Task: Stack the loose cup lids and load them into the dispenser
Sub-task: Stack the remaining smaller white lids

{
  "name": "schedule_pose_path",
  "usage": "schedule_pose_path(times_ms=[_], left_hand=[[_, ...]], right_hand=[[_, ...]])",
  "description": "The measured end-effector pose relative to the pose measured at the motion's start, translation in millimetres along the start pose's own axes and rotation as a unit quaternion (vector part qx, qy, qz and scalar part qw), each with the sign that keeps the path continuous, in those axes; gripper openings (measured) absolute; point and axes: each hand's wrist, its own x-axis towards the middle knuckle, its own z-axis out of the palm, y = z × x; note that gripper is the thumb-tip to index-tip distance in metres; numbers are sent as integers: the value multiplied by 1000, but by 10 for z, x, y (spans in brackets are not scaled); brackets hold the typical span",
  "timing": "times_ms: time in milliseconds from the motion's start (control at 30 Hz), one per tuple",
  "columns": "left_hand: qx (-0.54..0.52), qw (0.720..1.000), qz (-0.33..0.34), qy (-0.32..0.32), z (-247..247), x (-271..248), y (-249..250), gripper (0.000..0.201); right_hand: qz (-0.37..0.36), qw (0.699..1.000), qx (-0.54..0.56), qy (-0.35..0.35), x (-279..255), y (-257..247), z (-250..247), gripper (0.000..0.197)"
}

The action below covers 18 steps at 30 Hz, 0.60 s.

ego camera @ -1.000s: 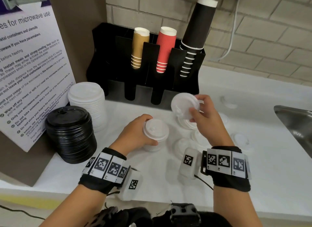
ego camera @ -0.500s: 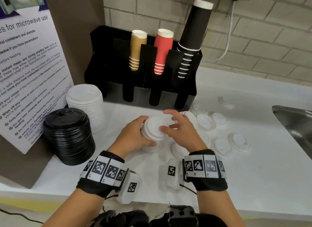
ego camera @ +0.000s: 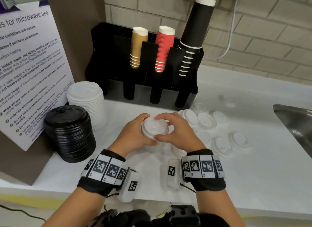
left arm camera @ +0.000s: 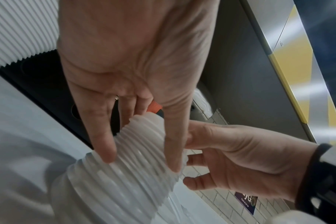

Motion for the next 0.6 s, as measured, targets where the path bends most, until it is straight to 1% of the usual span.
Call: schedule_pose_path(times_ms=[100, 167, 200, 233, 300, 367, 467, 500, 600], left_hand=[[3, 1000, 6, -3, -4, -4, 25, 89], [8, 1000, 8, -6, -5, -5, 40, 87], [9, 1000, 6, -7, -6, -4, 43, 85], [11, 1000, 4, -8, -7, -1, 44, 83], [16, 1000, 1, -12, -13, 3, 49, 81], [18, 1000, -2, -18, -21, 10, 61, 83], [6, 1000, -6, -25, -27, 18, 91, 92], [4, 1000, -6, -25, -30, 20, 100, 91], [20, 999, 8, -28, -39, 37, 104, 74]], right_hand=[[11, 1000, -4, -10, -5, 15, -8, 53], [46, 998, -18, -28, -14, 62, -90, 54], [77, 995, -41, -47, -22, 97, -152, 55], [115, 988, -73, -74, -36, 139, -219, 60], [191, 963, -142, -124, -84, 218, -327, 73], [236, 941, -191, -148, -130, 268, -367, 80], [266, 916, -245, -171, -157, 286, -335, 79], [271, 912, -254, -177, -153, 288, -322, 77], [269, 909, -261, -182, -140, 310, -311, 72]])
